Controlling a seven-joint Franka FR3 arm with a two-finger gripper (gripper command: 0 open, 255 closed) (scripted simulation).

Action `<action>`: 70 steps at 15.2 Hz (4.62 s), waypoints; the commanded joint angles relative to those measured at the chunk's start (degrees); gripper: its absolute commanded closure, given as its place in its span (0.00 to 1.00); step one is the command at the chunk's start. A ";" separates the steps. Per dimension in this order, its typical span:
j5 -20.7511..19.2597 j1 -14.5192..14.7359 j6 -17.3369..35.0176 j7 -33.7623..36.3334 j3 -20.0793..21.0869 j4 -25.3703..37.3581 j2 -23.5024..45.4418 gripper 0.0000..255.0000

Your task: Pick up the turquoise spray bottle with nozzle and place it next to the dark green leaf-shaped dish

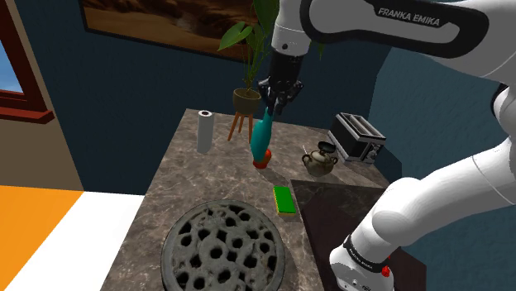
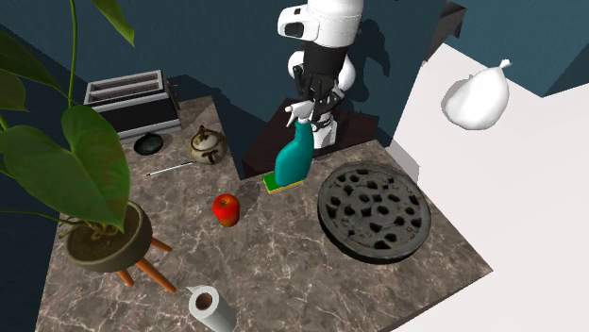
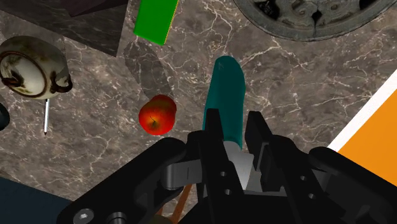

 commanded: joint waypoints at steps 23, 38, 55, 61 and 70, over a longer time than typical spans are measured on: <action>-2.08 -2.19 -14.81 -6.12 -4.21 16.68 1.70 1.00; -8.42 -6.75 -13.08 -28.19 -21.54 8.71 -6.27 1.00; -14.09 -11.33 -9.32 -53.40 -42.28 17.09 1.82 1.00; -11.91 -12.77 -8.11 -63.60 -50.88 24.98 9.86 1.00; -8.29 -14.75 -4.50 -71.20 -57.18 27.72 16.34 1.00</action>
